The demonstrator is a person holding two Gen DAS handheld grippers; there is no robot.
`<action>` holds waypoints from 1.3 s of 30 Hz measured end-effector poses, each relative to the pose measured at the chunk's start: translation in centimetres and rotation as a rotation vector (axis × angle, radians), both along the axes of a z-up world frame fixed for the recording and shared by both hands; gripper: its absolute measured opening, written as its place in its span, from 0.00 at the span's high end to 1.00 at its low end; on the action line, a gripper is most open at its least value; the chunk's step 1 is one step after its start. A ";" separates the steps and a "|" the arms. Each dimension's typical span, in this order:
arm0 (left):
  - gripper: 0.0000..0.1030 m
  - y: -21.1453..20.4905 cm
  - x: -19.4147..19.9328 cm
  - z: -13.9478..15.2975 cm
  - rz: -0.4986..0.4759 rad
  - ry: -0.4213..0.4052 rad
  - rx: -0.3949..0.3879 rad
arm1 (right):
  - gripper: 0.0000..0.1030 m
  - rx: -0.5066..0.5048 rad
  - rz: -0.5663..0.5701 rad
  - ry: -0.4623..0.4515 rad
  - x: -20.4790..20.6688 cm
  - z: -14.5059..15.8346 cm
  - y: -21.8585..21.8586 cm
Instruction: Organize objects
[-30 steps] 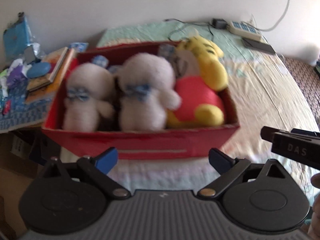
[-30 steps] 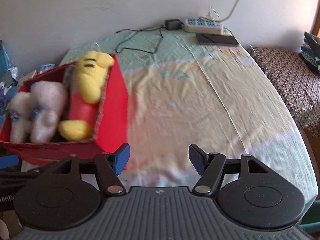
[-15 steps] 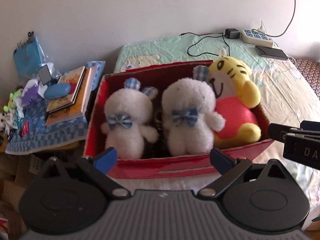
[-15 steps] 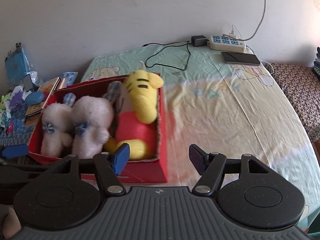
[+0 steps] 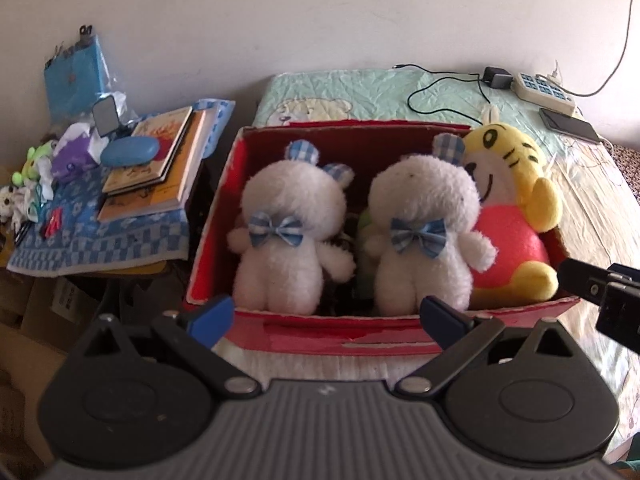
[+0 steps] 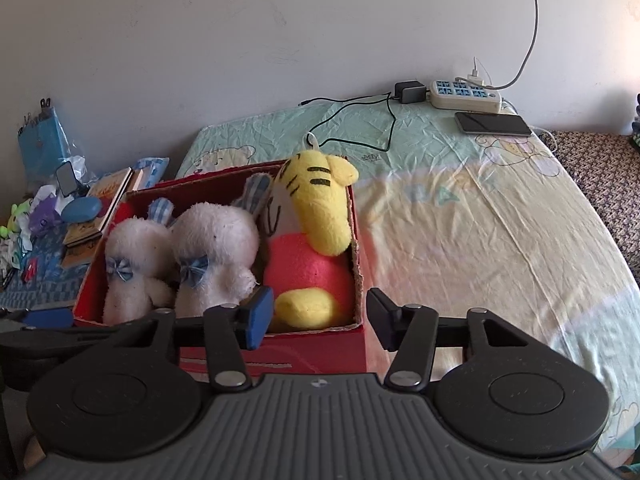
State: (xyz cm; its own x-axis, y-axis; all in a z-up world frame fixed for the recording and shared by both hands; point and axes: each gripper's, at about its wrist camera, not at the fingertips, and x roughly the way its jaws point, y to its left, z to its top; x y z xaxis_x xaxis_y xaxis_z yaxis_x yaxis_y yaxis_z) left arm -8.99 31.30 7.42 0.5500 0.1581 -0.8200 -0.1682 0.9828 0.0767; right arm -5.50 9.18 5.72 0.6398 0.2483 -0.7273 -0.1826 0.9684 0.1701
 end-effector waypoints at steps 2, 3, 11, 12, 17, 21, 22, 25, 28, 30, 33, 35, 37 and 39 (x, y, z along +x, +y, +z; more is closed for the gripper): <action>0.03 0.1 0.2 -0.1 0.010 0.006 -0.004 | 0.53 0.007 0.006 0.005 0.2 0.0 0.1; 0.03 0.3 0.2 -0.2 0.016 0.009 -0.011 | 0.53 0.015 0.012 0.008 0.3 0.0 0.2; 0.03 0.9 1.1 -0.4 0.042 0.010 -0.001 | 0.56 0.052 0.093 0.025 1.8 0.3 1.5; 0.03 1.0 1.3 -0.3 0.047 0.008 0.008 | 0.56 0.054 0.093 0.021 2.0 0.4 1.6; 0.03 1.4 2.5 -0.5 0.046 0.008 0.004 | 0.56 0.087 0.090 0.059 2.9 -0.1 1.3; 0.03 1.7 3.3 -0.9 0.041 0.011 0.000 | 0.56 0.082 0.097 0.037 2.5 -0.5 1.5; 0.03 1.8 3.5 -1.0 0.042 0.014 0.000 | 0.57 0.077 0.101 0.032 2.5 -0.6 1.6; 0.03 1.8 4.0 -1.4 0.036 0.028 0.006 | 0.61 0.077 0.096 0.039 2.8 -1.0 1.6; 0.03 1.8 4.2 -1.7 0.021 0.036 0.002 | 0.63 0.089 0.091 0.052 2.9 -1.3 1.5; 0.03 1.7 4.3 -1.9 0.014 0.039 0.004 | 0.65 0.079 0.089 0.054 2.9 -1.4 1.6; 0.03 1.8 4.5 -2.2 0.009 0.046 -0.003 | 0.65 0.076 0.083 0.060 3.1 -1.7 1.6; 0.03 1.8 4.6 -2.4 0.008 0.050 -0.003 | 0.66 0.072 0.078 0.061 3.1 -1.8 1.6; 0.03 1.9 4.6 -2.5 0.008 0.050 -0.004 | 0.67 0.070 0.078 0.064 3.3 -2.0 1.6; 0.03 1.9 4.7 -2.6 0.008 0.051 -0.005 | 0.67 0.067 0.079 0.066 3.3 -2.1 1.6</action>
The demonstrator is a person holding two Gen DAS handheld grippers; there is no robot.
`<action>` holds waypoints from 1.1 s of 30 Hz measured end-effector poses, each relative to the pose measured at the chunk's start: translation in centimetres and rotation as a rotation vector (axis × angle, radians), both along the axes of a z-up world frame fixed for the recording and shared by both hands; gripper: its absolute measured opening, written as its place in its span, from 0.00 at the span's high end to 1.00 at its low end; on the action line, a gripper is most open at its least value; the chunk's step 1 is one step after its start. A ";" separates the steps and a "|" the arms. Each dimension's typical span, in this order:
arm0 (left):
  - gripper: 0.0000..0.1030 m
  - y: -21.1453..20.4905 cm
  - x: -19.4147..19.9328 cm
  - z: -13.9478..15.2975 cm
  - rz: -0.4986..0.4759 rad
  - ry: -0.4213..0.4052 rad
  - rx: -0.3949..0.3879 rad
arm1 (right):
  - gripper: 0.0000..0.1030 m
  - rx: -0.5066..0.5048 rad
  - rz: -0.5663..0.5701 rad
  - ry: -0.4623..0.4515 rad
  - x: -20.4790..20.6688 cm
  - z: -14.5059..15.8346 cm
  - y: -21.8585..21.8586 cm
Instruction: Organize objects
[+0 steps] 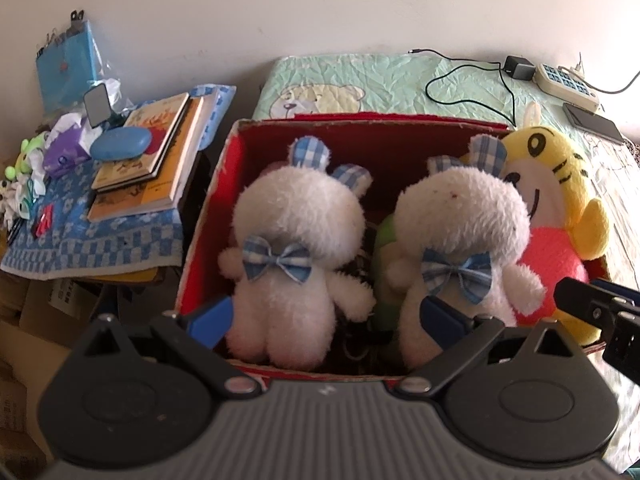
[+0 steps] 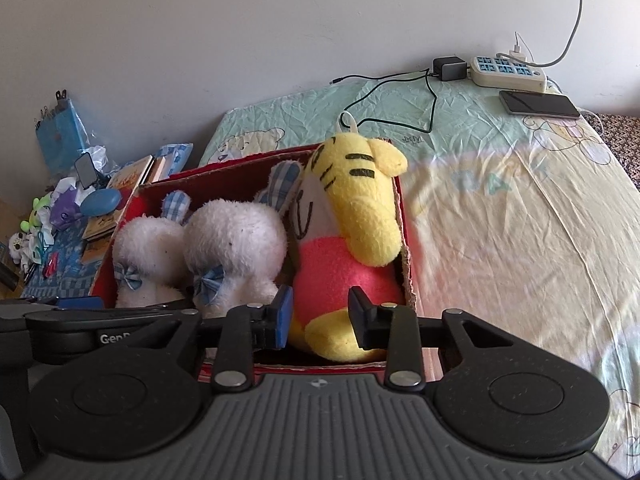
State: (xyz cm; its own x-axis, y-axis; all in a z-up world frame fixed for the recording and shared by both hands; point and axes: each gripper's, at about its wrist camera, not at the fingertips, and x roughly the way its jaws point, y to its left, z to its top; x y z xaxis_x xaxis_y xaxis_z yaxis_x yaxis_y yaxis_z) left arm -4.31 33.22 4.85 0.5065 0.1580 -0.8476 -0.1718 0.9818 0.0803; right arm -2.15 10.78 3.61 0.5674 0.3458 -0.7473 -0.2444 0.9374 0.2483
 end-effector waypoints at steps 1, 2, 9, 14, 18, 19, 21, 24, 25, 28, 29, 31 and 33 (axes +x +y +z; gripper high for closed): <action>0.03 0.0 0.0 0.0 0.000 0.000 0.000 | 0.67 0.000 0.002 0.001 0.0 0.0 0.0; 0.03 0.1 0.0 0.0 0.002 0.001 0.000 | 0.67 0.001 0.006 0.001 0.0 -0.1 0.1; 0.03 0.5 -0.1 -0.5 0.014 0.009 -0.013 | 0.67 0.005 0.015 0.008 0.2 -0.4 0.2; 0.03 0.2 -0.1 -0.7 0.009 0.017 -0.010 | 0.67 0.010 0.032 0.024 0.3 -0.8 0.3; 0.03 0.2 -0.2 -0.8 0.011 0.019 -0.009 | 0.67 0.023 0.033 0.031 0.4 -0.9 0.1; 0.03 0.3 -0.2 -0.9 0.013 0.020 -0.011 | 0.67 0.022 0.035 0.031 0.4 -0.9 0.1; 0.03 0.2 -0.3 -1.0 0.016 0.023 -0.011 | 0.67 0.019 0.037 0.028 0.3 -0.9 0.3; 0.03 0.3 -0.2 -1.2 0.016 0.031 -0.012 | 0.67 0.019 0.038 0.028 0.3 -0.9 0.3; 0.03 0.3 -0.3 -1.3 0.015 0.034 -0.013 | 0.67 0.019 0.039 0.030 0.3 -1.0 0.2; 0.03 0.2 -0.3 -1.4 0.013 0.038 -0.016 | 0.67 0.021 0.037 0.033 0.3 -1.1 0.2; 0.03 0.3 -0.3 -1.4 0.014 0.037 -0.017 | 0.67 0.020 0.038 0.032 0.3 -1.0 0.2; 0.03 0.2 -0.4 -1.3 0.015 0.036 -0.017 | 0.67 0.017 0.039 0.030 0.3 -1.1 0.2; 0.03 0.2 -0.3 -1.3 0.014 0.036 -0.015 | 0.67 0.017 0.040 0.030 0.3 -1.1 0.2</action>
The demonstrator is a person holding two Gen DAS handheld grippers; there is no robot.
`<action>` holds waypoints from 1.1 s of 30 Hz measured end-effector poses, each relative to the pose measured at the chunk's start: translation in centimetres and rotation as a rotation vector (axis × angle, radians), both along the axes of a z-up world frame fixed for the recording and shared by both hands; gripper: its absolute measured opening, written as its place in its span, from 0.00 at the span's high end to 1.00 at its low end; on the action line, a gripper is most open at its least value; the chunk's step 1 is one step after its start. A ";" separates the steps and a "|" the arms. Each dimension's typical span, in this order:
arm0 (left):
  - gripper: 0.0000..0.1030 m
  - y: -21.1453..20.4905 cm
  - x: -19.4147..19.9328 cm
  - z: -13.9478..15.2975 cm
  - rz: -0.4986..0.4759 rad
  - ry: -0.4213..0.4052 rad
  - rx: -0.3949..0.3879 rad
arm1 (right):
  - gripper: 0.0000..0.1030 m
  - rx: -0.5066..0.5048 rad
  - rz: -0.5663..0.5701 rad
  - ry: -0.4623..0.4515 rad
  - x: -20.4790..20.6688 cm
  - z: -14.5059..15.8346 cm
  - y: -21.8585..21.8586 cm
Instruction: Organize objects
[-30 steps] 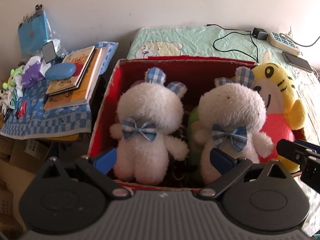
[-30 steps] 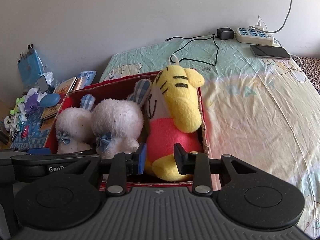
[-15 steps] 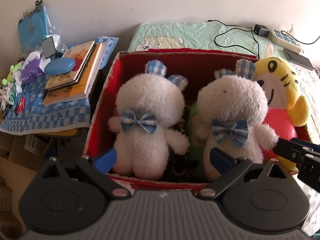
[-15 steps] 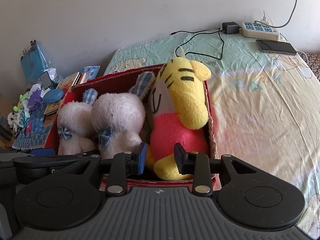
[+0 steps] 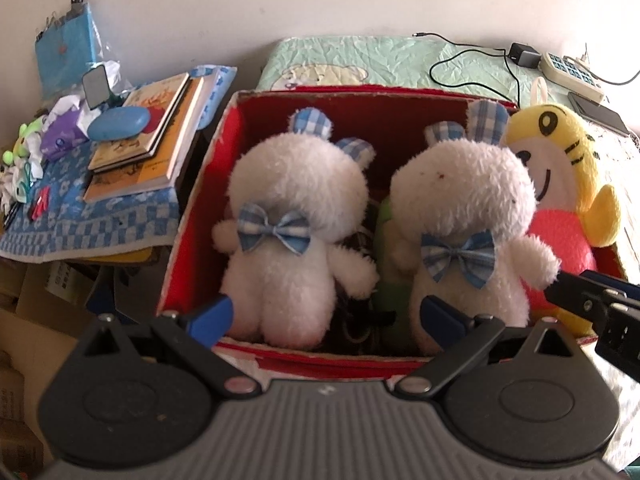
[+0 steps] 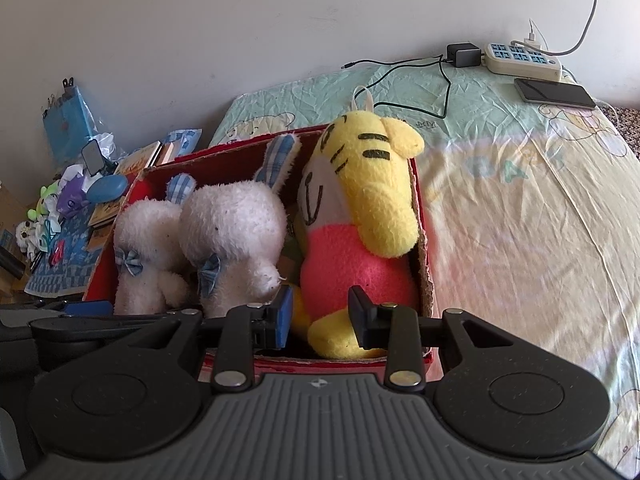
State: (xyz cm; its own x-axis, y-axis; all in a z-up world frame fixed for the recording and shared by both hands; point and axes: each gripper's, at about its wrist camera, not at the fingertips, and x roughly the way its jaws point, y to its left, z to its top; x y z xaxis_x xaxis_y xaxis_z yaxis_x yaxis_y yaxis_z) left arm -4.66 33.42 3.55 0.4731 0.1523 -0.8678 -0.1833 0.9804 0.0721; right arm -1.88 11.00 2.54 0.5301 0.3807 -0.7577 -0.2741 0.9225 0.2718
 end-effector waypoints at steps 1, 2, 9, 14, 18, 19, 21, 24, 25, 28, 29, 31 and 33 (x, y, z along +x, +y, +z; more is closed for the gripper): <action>0.03 0.0 0.0 0.0 -0.001 0.000 0.002 | 0.67 0.001 -0.001 0.000 0.0 0.0 0.0; 0.03 0.0 0.0 0.0 0.000 -0.001 0.003 | 0.67 0.002 -0.001 0.001 0.0 0.0 0.0; 0.03 0.0 -0.1 0.0 0.002 -0.004 0.001 | 0.67 0.005 -0.003 0.002 -0.1 0.0 0.0; 0.03 -0.1 -0.1 0.0 0.003 -0.006 0.005 | 0.67 0.004 -0.002 0.001 -0.1 0.0 0.0; 0.03 -0.1 -0.2 0.1 0.004 -0.006 0.008 | 0.67 0.002 -0.002 0.000 -0.2 0.0 0.0; 0.03 -0.2 -0.3 0.1 0.005 -0.006 0.009 | 0.67 0.001 -0.002 -0.001 -0.2 0.0 0.0; 0.03 -0.3 -0.3 0.1 0.005 -0.007 0.014 | 0.67 0.002 -0.002 0.000 -0.2 0.0 0.0; 0.03 -0.4 -0.4 0.1 0.003 -0.008 0.018 | 0.67 0.002 -0.002 0.000 -0.2 0.0 0.0; 0.03 -0.4 -0.4 0.1 0.004 -0.008 0.018 | 0.67 0.001 -0.002 -0.001 -0.2 0.0 0.0; 0.03 -0.4 -0.4 0.1 0.004 -0.008 0.017 | 0.67 -0.001 -0.005 -0.002 -0.2 0.0 0.0; 0.03 -0.4 -0.4 0.1 0.003 -0.009 0.016 | 0.67 -0.001 -0.005 -0.002 -0.2 0.0 -0.1; 0.03 -0.4 -0.4 0.2 0.002 -0.009 0.016 | 0.67 -0.001 -0.006 -0.002 -0.2 0.0 -0.1; 0.03 -0.5 -0.5 0.2 0.001 -0.009 0.017 | 0.67 -0.001 -0.007 -0.001 -0.1 0.0 -0.2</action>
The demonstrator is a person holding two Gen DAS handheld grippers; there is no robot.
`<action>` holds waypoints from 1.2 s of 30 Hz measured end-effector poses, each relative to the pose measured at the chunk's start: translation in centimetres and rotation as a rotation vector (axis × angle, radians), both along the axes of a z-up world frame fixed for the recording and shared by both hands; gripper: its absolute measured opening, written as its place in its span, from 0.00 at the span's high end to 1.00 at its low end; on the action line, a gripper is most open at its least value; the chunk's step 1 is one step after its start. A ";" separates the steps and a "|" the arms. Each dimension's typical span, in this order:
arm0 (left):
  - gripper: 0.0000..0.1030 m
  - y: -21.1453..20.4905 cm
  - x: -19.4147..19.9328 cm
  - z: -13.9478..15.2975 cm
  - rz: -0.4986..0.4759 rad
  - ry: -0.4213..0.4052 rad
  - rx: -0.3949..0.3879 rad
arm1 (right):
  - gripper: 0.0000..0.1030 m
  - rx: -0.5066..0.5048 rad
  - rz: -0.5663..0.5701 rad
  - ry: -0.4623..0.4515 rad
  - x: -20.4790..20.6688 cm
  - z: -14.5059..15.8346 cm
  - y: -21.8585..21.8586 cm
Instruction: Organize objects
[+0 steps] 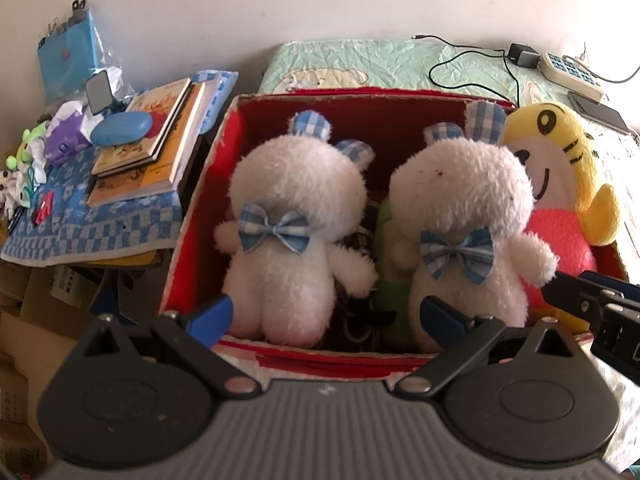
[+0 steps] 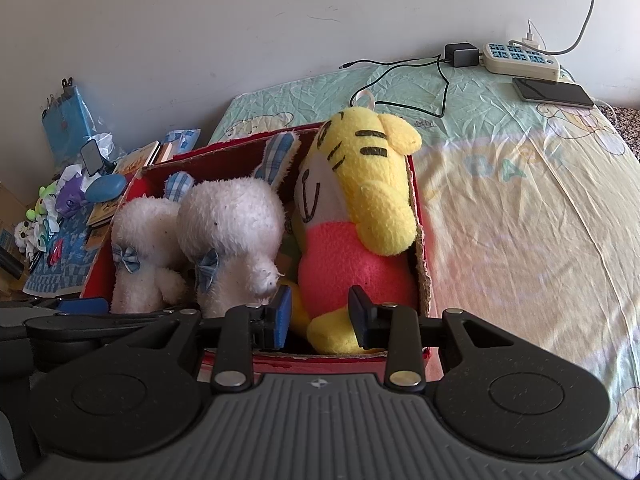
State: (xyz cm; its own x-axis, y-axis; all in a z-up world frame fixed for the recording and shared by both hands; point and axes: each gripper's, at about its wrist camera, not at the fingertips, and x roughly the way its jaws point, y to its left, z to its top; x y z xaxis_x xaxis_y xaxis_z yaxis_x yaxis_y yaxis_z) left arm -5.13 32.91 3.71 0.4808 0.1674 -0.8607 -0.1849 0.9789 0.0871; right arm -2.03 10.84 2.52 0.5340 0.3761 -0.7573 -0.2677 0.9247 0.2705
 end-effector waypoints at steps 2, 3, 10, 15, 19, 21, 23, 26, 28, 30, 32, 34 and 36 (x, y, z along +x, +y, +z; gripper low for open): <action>0.02 -0.1 0.0 0.0 -0.003 0.000 0.001 | 0.67 -0.002 0.000 -0.001 0.0 0.0 0.0; 0.02 -0.1 0.0 0.0 -0.004 0.000 0.002 | 0.67 -0.003 0.000 -0.001 0.0 0.0 -0.1; 0.00 -0.1 -0.2 0.1 -0.013 -0.011 -0.006 | 0.67 -0.003 -0.003 -0.002 0.0 0.0 0.1; 0.00 -0.1 -0.4 0.2 -0.009 -0.019 -0.010 | 0.67 -0.001 -0.005 -0.001 0.0 0.0 0.0; 0.00 -0.4 -0.6 0.3 -0.010 -0.023 0.005 | 0.67 0.007 -0.012 -0.003 0.0 0.2 -0.1; 0.00 -0.4 -0.7 0.4 -0.011 -0.028 0.007 | 0.67 0.009 -0.015 -0.003 0.0 0.4 -0.2; 0.00 -0.4 -0.8 0.5 -0.012 -0.032 0.003 | 0.67 0.012 -0.016 -0.008 -0.1 0.6 -0.1; 0.00 -0.3 -0.9 0.7 -0.015 -0.039 -0.009 | 0.67 0.007 -0.010 -0.023 -0.3 1.0 0.0; 0.00 -0.2 -1.0 1.0 -0.014 -0.051 -0.019 | 0.67 0.006 -0.007 -0.028 -0.3 1.2 0.0; 0.00 -0.2 -1.0 1.2 -0.020 -0.052 -0.037 | 0.67 -0.001 -0.005 -0.032 -0.3 1.3 0.1; 0.00 0.0 -1.1 1.2 -0.021 -0.051 -0.052 | 0.67 -0.007 -0.007 -0.036 -0.2 1.4 0.2; 0.00 0.1 -1.2 1.2 -0.018 -0.053 -0.058 | 0.67 -0.007 -0.004 -0.037 -0.1 1.6 0.3; 0.00 0.1 -1.3 1.3 -0.016 -0.058 -0.061 | 0.67 -0.019 -0.006 -0.045 -0.1 1.7 0.4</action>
